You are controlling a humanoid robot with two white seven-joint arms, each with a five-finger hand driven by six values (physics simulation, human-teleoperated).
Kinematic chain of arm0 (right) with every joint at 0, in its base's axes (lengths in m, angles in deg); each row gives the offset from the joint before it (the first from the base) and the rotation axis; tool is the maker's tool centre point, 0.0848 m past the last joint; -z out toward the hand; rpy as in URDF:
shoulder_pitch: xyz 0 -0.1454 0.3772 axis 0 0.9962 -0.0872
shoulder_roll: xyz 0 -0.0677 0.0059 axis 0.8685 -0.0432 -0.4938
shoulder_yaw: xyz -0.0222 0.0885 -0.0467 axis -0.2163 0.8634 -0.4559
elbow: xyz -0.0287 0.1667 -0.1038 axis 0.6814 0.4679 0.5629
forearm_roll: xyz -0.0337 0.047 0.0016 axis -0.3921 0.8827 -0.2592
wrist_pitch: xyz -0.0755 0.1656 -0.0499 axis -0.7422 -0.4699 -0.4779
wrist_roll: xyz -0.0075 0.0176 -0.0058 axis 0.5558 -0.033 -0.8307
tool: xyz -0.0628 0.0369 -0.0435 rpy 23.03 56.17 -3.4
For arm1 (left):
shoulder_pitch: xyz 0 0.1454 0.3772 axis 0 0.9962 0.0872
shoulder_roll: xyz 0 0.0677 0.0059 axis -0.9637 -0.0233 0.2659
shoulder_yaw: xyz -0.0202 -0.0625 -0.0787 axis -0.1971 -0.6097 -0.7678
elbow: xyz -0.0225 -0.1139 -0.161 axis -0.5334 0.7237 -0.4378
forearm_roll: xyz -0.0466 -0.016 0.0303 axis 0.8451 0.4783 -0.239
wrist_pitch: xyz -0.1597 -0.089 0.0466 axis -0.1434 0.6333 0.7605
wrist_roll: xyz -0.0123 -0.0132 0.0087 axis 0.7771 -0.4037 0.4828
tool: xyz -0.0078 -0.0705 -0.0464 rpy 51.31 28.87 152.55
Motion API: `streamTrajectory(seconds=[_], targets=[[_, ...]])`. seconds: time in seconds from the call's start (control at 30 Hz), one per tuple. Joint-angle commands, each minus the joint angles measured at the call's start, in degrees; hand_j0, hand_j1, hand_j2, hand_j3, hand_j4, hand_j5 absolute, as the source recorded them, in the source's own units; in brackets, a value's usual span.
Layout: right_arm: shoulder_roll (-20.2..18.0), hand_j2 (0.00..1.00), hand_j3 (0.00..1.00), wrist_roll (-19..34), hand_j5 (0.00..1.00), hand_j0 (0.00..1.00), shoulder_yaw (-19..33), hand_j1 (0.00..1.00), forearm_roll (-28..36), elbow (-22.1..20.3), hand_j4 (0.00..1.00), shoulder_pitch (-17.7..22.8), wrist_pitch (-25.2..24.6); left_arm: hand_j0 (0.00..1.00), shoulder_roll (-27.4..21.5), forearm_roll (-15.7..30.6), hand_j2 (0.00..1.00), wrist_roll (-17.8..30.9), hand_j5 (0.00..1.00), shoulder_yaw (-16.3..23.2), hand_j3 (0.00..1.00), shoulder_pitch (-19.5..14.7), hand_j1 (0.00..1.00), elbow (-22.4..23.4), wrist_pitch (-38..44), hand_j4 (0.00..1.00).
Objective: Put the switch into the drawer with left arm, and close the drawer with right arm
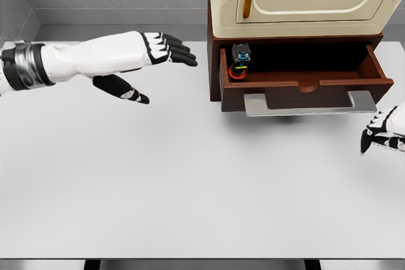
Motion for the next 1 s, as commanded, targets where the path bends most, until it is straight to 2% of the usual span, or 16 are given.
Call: streamTrajectory(seconds=[0.0,0.03,0.17,0.33,0.47,0.63,0.73,0.83,0.97], targets=[[0.0,0.42,0.42,0.0,0.42,0.42,-3.2,0.42,0.2,0.0,0.42,-0.8,-0.1,1.0,0.4,-6.2,1.0,0.1,1.0,0.4,1.0,0.1,1.0,0.3,0.1,1.0],[0.0,0.42,0.42,0.0,0.42,0.42,-4.5,0.42,0.2,0.0,0.42,-2.0,-0.1,1.0,0.8,-8.7,1.0,0.1,1.0,1.1,1.0,0.8,1.0,0.3,0.1,1.0],[0.2,0.42,0.42,0.0,0.42,0.42,-8.6,0.42,0.1,0.1,0.42,-5.6,-0.1,1.0,0.6,-8.8,1.0,0.0,1.0,1.1,1.0,0.8,1.0,0.3,0.1,1.0],[0.3,0.43,0.43,0.0,0.43,0.43,-9.1,0.43,0.1,0.1,0.43,-6.5,-0.1,1.0,0.5,-8.9,1.0,0.1,1.0,1.2,1.0,0.8,1.0,0.4,0.1,1.0],[0.3,0.44,0.44,0.0,0.44,0.44,-12.2,0.44,0.3,0.2,0.44,-11.1,-0.1,1.0,0.6,-8.9,1.0,0.0,1.0,1.2,1.0,0.8,1.0,0.3,0.1,1.0],[1.4,0.44,0.44,0.0,0.44,0.44,-13.1,0.44,0.2,0.1,0.44,-12.0,-0.1,1.0,0.7,-8.9,1.0,0.1,1.0,1.2,1.0,1.1,1.0,0.3,0.1,1.0],[2.7,0.45,0.45,0.0,0.45,0.45,-18.5,0.45,0.2,0.2,0.45,-17.4,-0.1,1.0,0.7,-8.9,1.0,0.1,1.0,1.2,1.0,1.1,1.0,0.3,0.1,1.0],[3.3,0.46,0.46,0.0,0.46,0.46,-18.6,0.46,0.2,0.3,0.46,-18.0,-0.1,1.0,0.7,-8.9,1.0,0.0,1.0,1.2,1.0,1.1,1.0,0.3,0.1,1.0],[3.7,0.46,0.46,0.0,0.46,0.46,-21.1,0.46,0.0,0.5,0.46,-20.0,-0.1,1.0,0.7,-8.9,1.0,0.0,1.0,1.3,1.0,1.1,1.0,0.3,0.1,1.0]])
